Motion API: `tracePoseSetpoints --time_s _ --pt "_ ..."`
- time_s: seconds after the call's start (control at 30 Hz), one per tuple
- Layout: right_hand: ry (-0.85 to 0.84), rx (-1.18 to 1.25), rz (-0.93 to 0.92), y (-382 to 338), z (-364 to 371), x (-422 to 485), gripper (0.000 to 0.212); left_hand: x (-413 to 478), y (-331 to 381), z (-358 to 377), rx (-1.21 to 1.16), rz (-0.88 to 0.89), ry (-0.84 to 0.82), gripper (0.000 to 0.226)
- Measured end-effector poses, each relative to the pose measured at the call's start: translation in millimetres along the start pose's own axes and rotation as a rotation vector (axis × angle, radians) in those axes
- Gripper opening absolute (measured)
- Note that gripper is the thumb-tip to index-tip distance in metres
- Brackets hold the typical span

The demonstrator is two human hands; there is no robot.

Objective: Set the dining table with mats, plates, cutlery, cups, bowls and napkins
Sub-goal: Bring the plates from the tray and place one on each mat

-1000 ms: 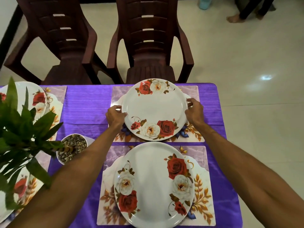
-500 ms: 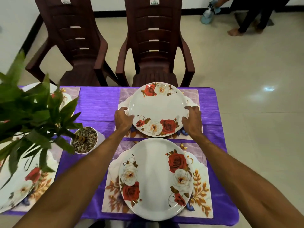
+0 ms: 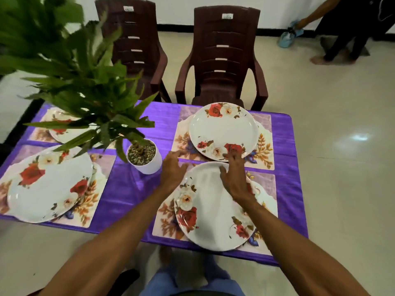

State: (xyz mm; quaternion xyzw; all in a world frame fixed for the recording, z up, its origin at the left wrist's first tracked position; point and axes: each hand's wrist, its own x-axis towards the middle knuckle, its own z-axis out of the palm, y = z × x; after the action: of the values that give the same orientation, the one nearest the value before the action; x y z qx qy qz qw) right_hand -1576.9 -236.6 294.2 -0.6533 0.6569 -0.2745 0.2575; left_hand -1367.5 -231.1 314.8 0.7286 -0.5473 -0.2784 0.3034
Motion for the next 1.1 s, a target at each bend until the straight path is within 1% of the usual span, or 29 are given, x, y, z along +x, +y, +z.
tracePoseSetpoints --time_s 0.13,0.2,0.27,0.33,0.4,0.53,0.7,0.8,0.9,1.0,1.1 --pt "0.023 0.009 -0.038 -34.7 28.6 -30.2 0.038 -22.7 -34.6 -27.3 -0.058 -0.005 0.000 0.039" --pt "0.049 0.010 -0.045 -57.3 47.0 -45.1 0.029 -33.9 -52.6 -46.2 -0.105 -0.018 -0.005 0.039" --pt "0.056 0.012 -0.098 -79.0 66.8 -60.2 0.018 -44.6 -73.4 -67.4 -0.159 -0.012 0.011 0.040" --pt "0.029 0.019 -0.171 -102.4 91.0 -75.9 0.014 -55.2 -97.3 -95.4 -0.185 -0.031 0.042 0.038" --pt "-0.022 0.037 -0.215 -129.9 117.0 -87.5 0.013 -62.1 -123.8 -127.4 -0.190 -0.064 0.109 0.036" --pt "-0.134 0.106 -0.275 -187.8 162.1 -98.3 0.014 -71.5 -164.5 -193.5 -0.182 -0.096 0.209 0.033" --pt "-0.251 0.150 -0.359 -243.8 210.3 -98.9 0.018 -74.6 -211.2 -257.7 -0.123 -0.209 0.316 0.033" --pt "-0.322 0.135 -0.382 -270.8 234.1 -93.4 0.021 -75.8 -231.5 -285.9 -0.126 -0.256 0.363 0.039" --pt "-0.375 0.128 -0.387 -295.1 256.4 -88.5 0.025 -73.5 -250.4 -308.3 -0.070 -0.289 0.419 0.038" --pt "-0.422 0.134 -0.390 -317.0 276.3 -83.6 0.030 -68.6 -266.1 -328.4 -0.065 -0.333 0.456 0.038" --pt "-0.473 0.144 -0.362 -341.3 295.1 -82.2 0.035 -66.6 -278.2 -347.8 -0.035 -0.362 0.495 0.037"
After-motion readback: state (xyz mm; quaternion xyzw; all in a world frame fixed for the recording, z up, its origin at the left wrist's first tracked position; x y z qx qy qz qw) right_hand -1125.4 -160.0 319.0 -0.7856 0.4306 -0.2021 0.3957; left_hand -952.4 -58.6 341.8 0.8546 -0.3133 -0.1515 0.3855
